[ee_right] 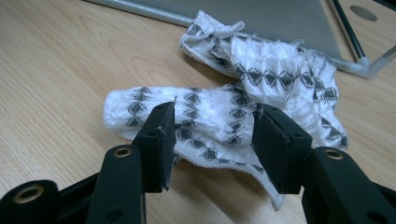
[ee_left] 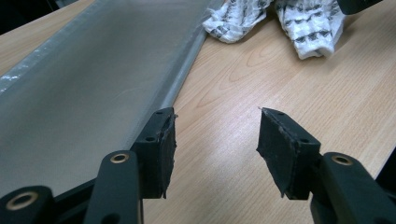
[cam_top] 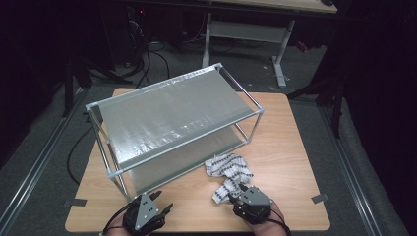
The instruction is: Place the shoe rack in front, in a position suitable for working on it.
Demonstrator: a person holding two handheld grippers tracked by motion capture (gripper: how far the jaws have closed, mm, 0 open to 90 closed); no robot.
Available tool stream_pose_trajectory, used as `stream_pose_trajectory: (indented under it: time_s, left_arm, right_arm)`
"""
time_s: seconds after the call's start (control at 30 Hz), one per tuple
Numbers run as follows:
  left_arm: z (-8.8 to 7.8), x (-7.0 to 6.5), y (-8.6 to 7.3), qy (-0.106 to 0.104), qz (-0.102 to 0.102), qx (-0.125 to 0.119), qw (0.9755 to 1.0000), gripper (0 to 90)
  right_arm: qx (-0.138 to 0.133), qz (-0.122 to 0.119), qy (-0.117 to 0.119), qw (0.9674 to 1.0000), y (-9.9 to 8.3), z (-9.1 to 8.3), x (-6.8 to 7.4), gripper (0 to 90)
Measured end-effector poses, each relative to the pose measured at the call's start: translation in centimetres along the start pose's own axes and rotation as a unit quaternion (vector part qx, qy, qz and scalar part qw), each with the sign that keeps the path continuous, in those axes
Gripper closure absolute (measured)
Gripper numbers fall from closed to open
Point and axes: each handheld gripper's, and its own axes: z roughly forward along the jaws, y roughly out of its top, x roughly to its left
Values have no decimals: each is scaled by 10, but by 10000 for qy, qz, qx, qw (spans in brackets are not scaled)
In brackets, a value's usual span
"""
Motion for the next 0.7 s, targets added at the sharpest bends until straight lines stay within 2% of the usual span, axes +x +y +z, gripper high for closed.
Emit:
stream_pose_trajectory:
  time_s: [0.53,0.6,0.7]
  left_arm:
    - [3,-1,1,-67,22,20,10000,464]
    - [3,-1,1,-90,-2,23,10000,464]
    - [6,0,-1,-168,-26,36,9998,464]
  right_arm:
    - [14,33,-7,10000,-2,-2,-1,496]
    - [10,56,-10,10000,-2,-2,-2,495]
    - [35,221,-10,9997,-3,-1,-4,496]
